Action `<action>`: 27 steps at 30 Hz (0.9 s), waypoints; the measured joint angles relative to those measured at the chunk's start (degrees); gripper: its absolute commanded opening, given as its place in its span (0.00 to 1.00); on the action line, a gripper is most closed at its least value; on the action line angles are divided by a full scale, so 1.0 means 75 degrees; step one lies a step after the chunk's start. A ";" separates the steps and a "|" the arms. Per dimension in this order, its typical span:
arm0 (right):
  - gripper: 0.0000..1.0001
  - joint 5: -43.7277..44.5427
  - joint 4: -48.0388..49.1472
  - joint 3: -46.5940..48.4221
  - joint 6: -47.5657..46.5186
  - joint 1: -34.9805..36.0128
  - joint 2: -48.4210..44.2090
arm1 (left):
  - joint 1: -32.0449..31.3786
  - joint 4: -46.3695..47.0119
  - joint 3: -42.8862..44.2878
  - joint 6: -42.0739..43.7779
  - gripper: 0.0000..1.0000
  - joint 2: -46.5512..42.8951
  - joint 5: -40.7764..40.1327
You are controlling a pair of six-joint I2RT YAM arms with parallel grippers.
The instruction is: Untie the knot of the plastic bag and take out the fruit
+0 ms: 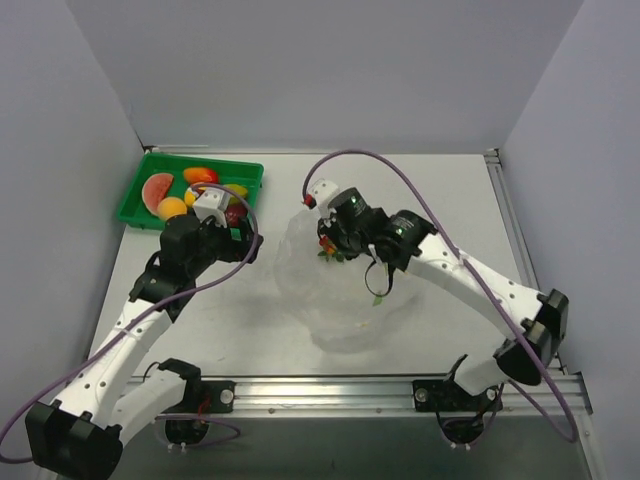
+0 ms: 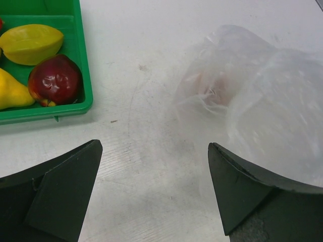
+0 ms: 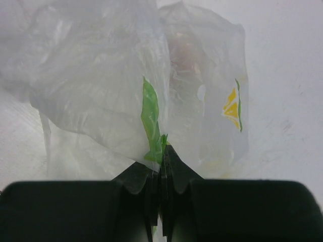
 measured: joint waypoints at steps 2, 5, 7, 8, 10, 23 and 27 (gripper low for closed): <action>0.00 0.0417 0.0108 -0.0303 0.0221 0.0577 -0.0627 | -0.0003 0.0038 -0.0055 0.0000 0.97 -0.0096 0.0023; 0.00 0.0877 0.0195 -0.0705 0.0659 0.1107 -0.1247 | -0.0032 0.0085 -0.0172 0.0000 0.98 -0.0318 0.0041; 0.00 0.1177 0.0224 -0.0906 0.0965 0.1137 -0.1326 | -0.0050 0.0137 -0.0315 -0.0017 0.97 -0.0568 0.0038; 0.00 0.1341 0.0248 -0.1003 0.1096 0.1113 -0.1262 | -0.0067 0.0149 -0.0420 -0.0050 0.97 -0.0731 0.0041; 0.00 0.1580 0.0265 -0.1157 0.1358 0.1078 -0.1023 | -0.0125 0.0140 -0.0656 -0.0233 0.96 -0.1148 0.0070; 0.00 0.1393 0.0376 -0.1116 0.3112 -0.0420 -0.0076 | -0.2471 -0.0154 -0.0886 -0.1862 0.91 -0.2037 0.0035; 0.00 0.1343 0.0460 -0.0994 0.3305 -0.0443 0.0012 | -0.3966 -0.0291 -0.0603 -0.2124 0.87 -0.1241 -0.0597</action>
